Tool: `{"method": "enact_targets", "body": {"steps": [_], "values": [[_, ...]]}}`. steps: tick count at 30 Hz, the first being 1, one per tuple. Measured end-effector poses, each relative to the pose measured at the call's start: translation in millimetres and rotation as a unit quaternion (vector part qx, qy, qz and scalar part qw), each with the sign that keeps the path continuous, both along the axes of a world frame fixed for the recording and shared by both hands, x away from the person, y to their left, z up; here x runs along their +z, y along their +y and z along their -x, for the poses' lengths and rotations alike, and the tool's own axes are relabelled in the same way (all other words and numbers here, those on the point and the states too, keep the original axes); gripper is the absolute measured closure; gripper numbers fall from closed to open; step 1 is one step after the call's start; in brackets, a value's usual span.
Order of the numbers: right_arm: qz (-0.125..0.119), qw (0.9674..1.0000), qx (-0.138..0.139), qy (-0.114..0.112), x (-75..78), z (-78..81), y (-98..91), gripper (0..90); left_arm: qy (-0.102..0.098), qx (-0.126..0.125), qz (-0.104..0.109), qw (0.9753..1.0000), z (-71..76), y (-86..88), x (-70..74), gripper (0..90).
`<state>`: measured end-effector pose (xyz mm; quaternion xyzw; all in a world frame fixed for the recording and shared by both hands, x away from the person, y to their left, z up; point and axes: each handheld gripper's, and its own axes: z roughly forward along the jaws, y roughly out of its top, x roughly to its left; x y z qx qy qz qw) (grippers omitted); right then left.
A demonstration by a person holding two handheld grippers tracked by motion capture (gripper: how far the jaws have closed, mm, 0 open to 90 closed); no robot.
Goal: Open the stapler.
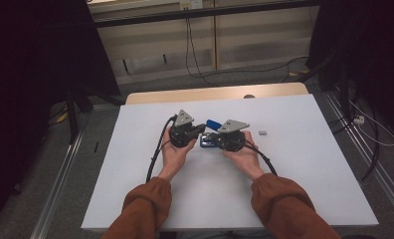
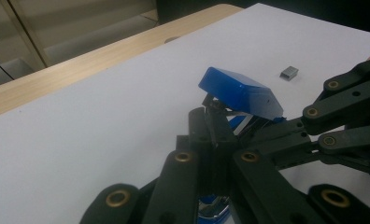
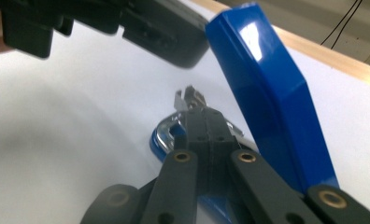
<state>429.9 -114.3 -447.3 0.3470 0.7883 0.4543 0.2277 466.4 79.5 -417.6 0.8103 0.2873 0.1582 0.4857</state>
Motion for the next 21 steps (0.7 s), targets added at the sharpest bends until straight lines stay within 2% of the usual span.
{"method": "enact_targets", "body": {"steps": [4, 11, 18, 21], "values": [[0.000, 1.0000, -0.003, -0.002, -2.5, -1.4, 4.9, 90.0, 0.000, -0.001, 0.001, 1.0000, -0.5, 0.1, -0.3, 90.0], [-0.004, 0.9997, -0.024, -0.008, -5.6, -4.3, 10.0, 90.0, -0.001, -0.001, -0.001, 1.0000, -0.4, -0.1, 0.1, 90.0], [-0.002, 0.9987, -0.040, -0.033, -5.0, -4.4, 14.3, 90.0, 0.000, -0.001, 0.001, 1.0000, -1.7, 0.1, -0.3, 90.0], [-0.007, 0.9982, -0.047, -0.036, -4.6, -4.9, 14.4, 90.0, 0.000, 0.000, 0.001, 1.0000, -1.7, 0.0, -0.3, 90.0]]}}
